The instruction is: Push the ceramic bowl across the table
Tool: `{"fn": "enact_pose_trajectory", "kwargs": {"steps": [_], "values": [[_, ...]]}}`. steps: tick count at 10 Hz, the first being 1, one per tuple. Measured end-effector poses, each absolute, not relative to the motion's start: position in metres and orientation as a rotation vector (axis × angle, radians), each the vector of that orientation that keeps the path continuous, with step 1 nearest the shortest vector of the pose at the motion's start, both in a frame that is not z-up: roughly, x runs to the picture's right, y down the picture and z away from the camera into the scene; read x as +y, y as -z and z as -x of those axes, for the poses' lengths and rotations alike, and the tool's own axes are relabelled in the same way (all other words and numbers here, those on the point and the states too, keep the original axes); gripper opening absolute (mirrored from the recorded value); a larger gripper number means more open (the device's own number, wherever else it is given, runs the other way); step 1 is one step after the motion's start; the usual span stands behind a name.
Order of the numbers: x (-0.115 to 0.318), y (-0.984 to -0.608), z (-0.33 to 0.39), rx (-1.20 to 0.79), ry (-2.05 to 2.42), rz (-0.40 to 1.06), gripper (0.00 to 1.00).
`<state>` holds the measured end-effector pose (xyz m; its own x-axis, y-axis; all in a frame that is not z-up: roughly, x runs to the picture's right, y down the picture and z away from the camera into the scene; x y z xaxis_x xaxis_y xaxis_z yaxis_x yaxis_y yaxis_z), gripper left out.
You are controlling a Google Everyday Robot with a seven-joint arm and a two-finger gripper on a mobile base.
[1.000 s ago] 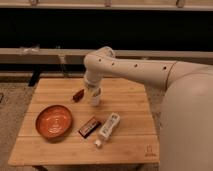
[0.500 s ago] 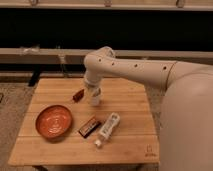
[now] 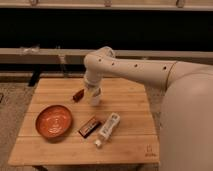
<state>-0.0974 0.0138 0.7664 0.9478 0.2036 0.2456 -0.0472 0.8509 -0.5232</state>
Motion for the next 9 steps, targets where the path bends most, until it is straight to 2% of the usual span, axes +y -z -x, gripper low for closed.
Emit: {"fn": "enact_pose_trajectory", "kwargs": {"steps": [4,6,9], "values": [[0.013,-0.765,0.097,-0.294,-0.117,0.534,0.7],[0.017,-0.751,0.113,-0.299,-0.034,0.515,0.7],[0.052,-0.72,0.155,-0.311,0.107,0.511,0.7]]}}
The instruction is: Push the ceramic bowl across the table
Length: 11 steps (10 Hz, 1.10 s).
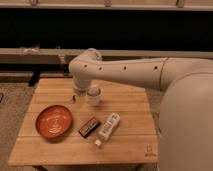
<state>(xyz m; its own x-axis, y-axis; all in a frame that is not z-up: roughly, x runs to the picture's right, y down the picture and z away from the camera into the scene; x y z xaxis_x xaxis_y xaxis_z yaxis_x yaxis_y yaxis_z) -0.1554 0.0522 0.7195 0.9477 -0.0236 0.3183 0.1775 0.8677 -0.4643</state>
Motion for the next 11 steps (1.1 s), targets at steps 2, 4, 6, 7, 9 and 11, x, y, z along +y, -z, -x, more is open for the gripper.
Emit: {"fn": "enact_pose_trajectory", "kwargs": {"steps": [2,4,6,7,9,11], "values": [[0.091,-0.699,0.196,-0.315,0.22,0.531,0.7],[0.125,-0.695,0.235,-0.317,0.319,0.565,0.7],[0.161,-0.709,0.282,-0.319,0.417,0.608,0.7],[0.172,-0.721,0.297,-0.312,0.449,0.623,0.7],[0.186,-0.745,0.318,-0.307,0.491,0.649,0.7],[0.177,-0.766,0.319,-0.302,0.487,0.657,0.7]]}}
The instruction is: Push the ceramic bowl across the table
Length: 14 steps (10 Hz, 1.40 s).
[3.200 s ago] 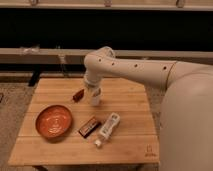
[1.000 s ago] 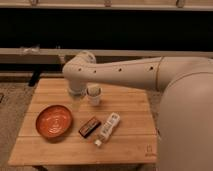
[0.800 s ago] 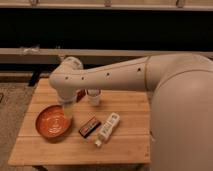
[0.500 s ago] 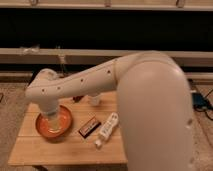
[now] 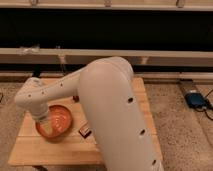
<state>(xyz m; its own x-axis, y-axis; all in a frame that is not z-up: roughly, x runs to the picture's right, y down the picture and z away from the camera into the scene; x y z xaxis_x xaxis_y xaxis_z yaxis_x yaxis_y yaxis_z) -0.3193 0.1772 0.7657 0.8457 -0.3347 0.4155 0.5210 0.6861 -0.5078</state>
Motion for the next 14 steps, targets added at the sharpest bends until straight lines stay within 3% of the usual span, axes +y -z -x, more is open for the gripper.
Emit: {"fn": "enact_pose_trajectory", "kwargs": {"steps": [14], "values": [[0.157,-0.836,0.324,-0.247,0.454,0.696,0.7]]}}
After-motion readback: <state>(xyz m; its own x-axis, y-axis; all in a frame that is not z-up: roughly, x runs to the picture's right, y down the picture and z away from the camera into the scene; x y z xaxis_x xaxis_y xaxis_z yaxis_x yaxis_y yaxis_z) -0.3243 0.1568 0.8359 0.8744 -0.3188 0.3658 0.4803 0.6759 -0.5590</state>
